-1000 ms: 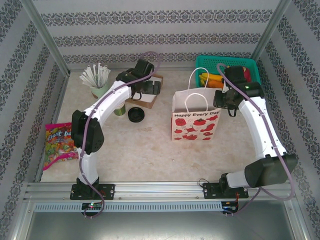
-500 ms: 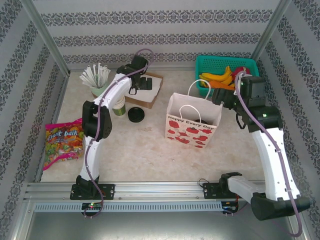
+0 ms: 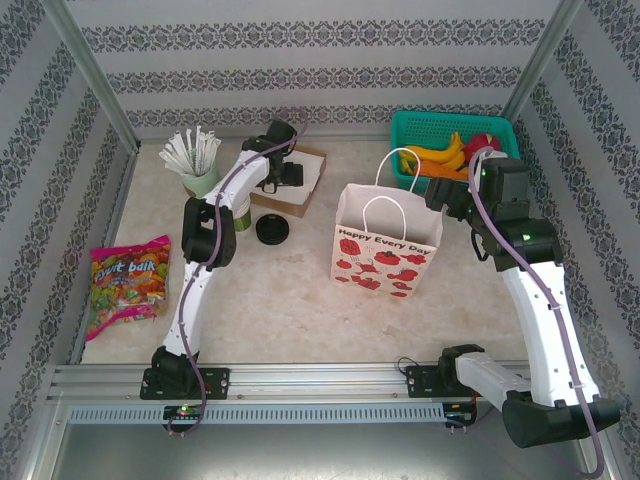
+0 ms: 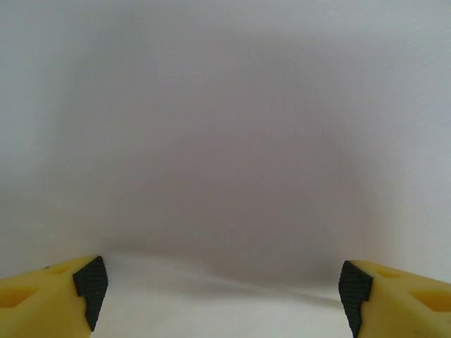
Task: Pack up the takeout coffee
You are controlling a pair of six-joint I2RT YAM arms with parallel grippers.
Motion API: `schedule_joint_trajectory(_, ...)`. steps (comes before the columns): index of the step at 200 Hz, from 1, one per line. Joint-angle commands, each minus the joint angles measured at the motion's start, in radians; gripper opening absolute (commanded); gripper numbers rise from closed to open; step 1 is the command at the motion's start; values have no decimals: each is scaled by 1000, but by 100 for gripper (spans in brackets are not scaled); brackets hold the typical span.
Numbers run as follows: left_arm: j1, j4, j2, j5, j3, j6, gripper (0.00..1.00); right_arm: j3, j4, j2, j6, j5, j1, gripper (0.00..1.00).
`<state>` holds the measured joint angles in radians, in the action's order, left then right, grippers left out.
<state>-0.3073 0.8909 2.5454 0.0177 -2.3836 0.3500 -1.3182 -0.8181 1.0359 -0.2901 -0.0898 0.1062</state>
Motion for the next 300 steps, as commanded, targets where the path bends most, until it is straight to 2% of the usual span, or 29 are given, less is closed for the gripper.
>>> schedule_joint_trajectory(1, -1, 62, 52, -3, -61, -17, 81, -4, 5, -12, -14, -16, -10, 98)
schedule_joint_trajectory(31, -3, 76, 69, 17, -75, 0, 52, 6, 2, -28, -12, -22, -9, 98)
schedule_joint_trajectory(51, -4, 70, 54, 19, -75, 0, 40, 13, 0, -31, -12, -21, -10, 98)
schedule_joint_trajectory(106, -3, 73, -25, 4, -75, -3, 41, 24, 7, -23, -17, -3, -10, 98)
schedule_joint_trajectory(152, -6, 71, -71, -32, -72, -3, 30, 29, 10, -23, -16, 2, -10, 98)
schedule_joint_trajectory(199, -5, 76, -85, -30, -73, -5, 31, 33, 8, -31, -15, 3, -11, 98)
schedule_joint_trajectory(218, -5, 75, -88, -41, -74, -10, 19, 34, 7, -30, -16, 6, -11, 98)
schedule_joint_trajectory(241, -5, 74, -99, -42, -73, -10, 16, 36, 7, -30, -20, 13, -10, 98)
schedule_joint_trajectory(260, -5, 71, -120, -51, -73, -16, 0, 37, 6, -22, -24, 31, -10, 98)
schedule_joint_trajectory(300, -4, 60, -220, -105, -59, -17, 0, 31, 39, -13, -52, 114, -10, 98)
